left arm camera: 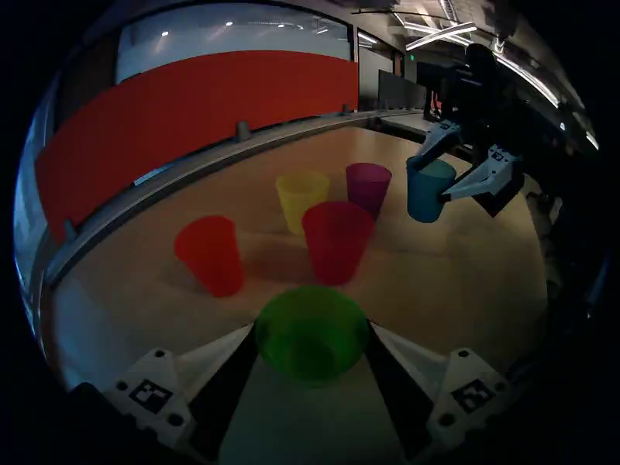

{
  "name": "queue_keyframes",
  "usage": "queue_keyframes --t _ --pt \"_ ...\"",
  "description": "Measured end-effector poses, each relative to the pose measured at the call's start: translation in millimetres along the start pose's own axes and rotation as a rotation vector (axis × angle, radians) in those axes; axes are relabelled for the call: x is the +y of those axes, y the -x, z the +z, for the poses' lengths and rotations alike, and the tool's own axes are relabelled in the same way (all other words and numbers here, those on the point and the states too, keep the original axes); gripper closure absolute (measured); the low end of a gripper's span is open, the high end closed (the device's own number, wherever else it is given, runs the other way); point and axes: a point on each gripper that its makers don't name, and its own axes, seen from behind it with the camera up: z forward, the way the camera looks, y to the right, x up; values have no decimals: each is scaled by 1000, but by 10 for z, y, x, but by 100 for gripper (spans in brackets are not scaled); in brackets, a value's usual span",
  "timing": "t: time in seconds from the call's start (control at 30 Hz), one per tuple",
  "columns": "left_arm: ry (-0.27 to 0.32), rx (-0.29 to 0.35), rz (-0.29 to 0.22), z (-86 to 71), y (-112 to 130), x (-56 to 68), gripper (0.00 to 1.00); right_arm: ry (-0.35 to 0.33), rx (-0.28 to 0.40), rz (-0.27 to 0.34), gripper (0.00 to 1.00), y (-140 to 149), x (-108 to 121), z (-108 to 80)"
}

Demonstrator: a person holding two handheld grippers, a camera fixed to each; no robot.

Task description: Pour water

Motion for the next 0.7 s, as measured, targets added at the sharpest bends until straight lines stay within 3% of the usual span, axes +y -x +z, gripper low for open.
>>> queue_keyframes --t 0.53,0.7 --pt "-6 2 -15 -39 81 -20 9 0 -3 -10 7 3 -39 14" --pt "-19 -7 -7 -35 101 -43 4 3 -3 -9 7 5 -30 0"
